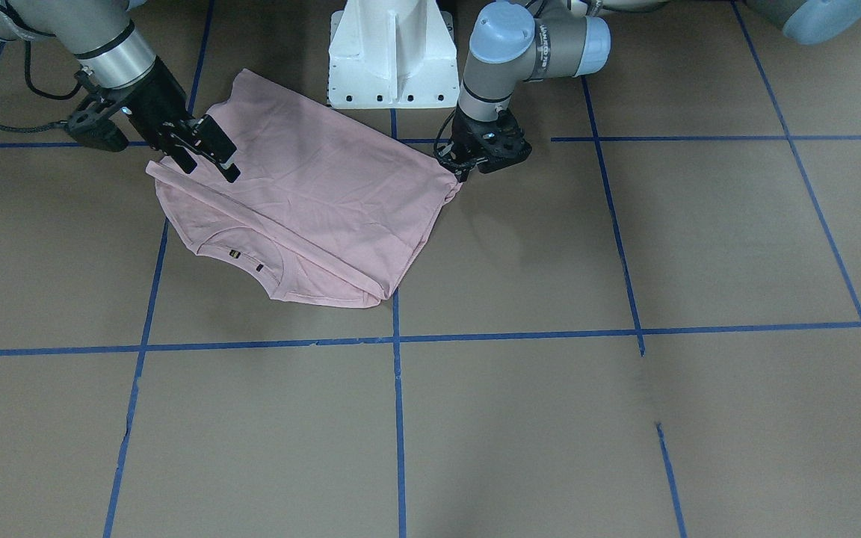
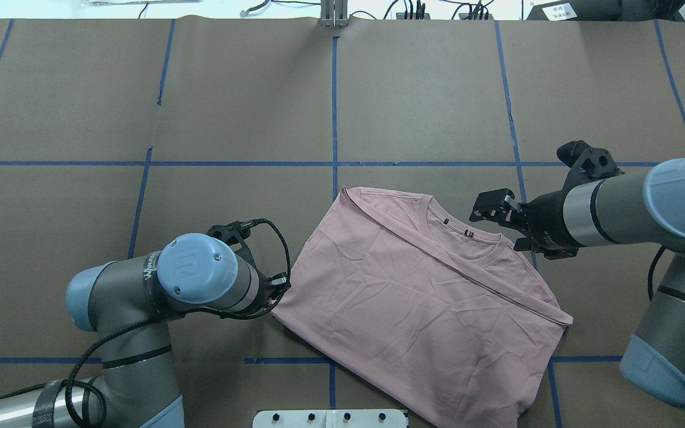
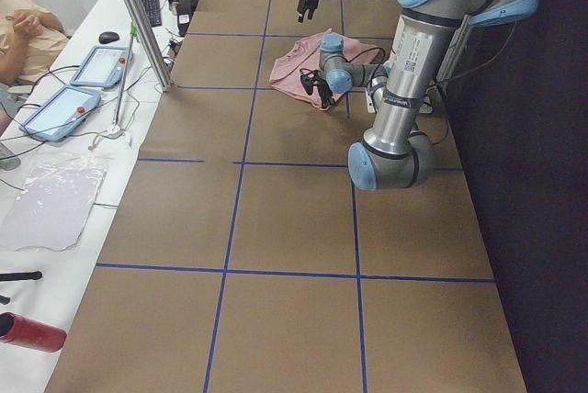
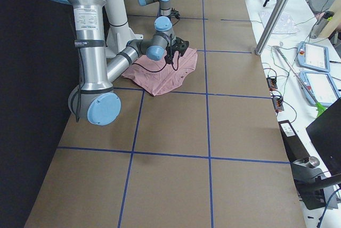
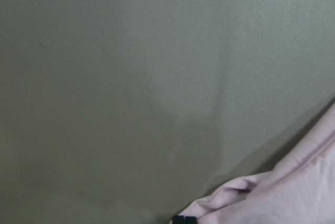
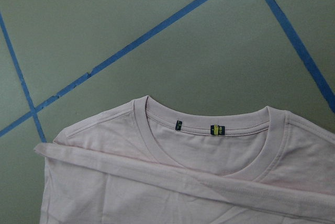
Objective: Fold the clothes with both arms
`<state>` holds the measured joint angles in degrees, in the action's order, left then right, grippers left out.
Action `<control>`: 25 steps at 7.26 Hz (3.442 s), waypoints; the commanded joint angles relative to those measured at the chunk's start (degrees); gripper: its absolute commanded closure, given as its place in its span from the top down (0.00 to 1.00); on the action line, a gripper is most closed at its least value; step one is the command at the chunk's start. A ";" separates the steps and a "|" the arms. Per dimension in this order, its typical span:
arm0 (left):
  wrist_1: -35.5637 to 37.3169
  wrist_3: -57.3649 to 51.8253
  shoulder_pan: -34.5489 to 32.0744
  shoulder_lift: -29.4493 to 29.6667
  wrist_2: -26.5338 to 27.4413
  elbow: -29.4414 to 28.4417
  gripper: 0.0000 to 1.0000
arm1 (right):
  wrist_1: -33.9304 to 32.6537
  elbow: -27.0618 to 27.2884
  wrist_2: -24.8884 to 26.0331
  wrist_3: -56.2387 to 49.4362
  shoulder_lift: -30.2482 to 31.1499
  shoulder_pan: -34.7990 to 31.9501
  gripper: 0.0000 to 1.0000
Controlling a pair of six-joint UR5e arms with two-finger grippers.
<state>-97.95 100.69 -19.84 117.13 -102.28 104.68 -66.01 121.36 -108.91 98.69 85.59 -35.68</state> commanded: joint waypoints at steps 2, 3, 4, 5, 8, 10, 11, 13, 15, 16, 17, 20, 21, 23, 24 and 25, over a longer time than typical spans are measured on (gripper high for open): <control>1.27 -10.65 -7.21 -0.24 0.33 -0.43 0.00 | -0.09 0.10 0.89 0.01 -0.16 0.09 1.00; 0.66 -14.08 -9.84 0.20 3.29 -1.74 0.00 | -0.09 0.10 0.80 0.01 -0.16 0.00 1.00; -5.61 -16.55 -14.13 1.59 4.62 -7.41 0.00 | -0.09 0.02 0.80 0.01 -0.16 0.00 1.00; -14.20 -18.23 -17.83 6.04 4.81 -17.39 0.00 | -0.09 0.01 0.80 0.01 -0.07 0.00 1.00; -35.83 -22.19 -24.89 22.15 9.53 -50.88 0.00 | -0.09 -0.85 2.99 0.36 -2.08 0.52 1.00; -37.57 -24.40 -26.83 22.35 9.39 -52.47 0.40 | -0.17 -2.18 7.54 0.89 -4.20 4.36 1.00; -37.14 -24.31 -26.83 19.30 8.77 -44.55 0.47 | -0.96 -2.62 12.36 4.72 -6.99 9.35 1.00; -36.87 -24.05 -26.57 12.35 5.01 -34.21 0.48 | -3.75 -8.04 20.19 11.68 -13.83 17.72 0.86; -36.87 -24.05 -26.48 12.24 4.99 -34.19 0.48 | -12.72 -12.27 24.08 13.63 -20.62 21.52 0.82; -36.87 -23.96 -26.48 12.24 4.99 -34.19 0.49 | -12.39 -16.29 24.09 15.03 -23.16 21.62 0.80; -36.87 -23.96 -26.31 12.24 4.99 -34.19 0.49 | -12.91 -17.55 24.27 15.13 -24.32 21.53 0.79; -36.87 -23.96 -25.78 12.24 4.99 -34.28 0.50 | -14.49 -19.93 24.18 15.13 -23.98 21.53 0.71; -36.96 -23.96 -25.60 12.24 4.99 -34.28 0.50 | -14.76 -20.46 24.18 15.13 -23.98 21.53 0.67; -36.87 -23.96 -25.51 11.98 4.99 -34.36 0.50 | -14.85 -20.38 24.18 15.22 -24.15 21.53 0.22; -36.96 -23.96 -25.51 11.98 5.08 -34.36 0.50 | -14.85 -19.94 24.09 14.87 -24.07 21.45 0.00; -36.96 -23.96 -25.51 11.98 5.08 -34.36 0.50 | -14.76 -19.76 24.01 14.69 -24.15 21.45 0.00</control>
<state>-134.88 76.73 -45.37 129.15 -97.24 70.32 -80.82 101.30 -84.80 113.62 61.49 -14.20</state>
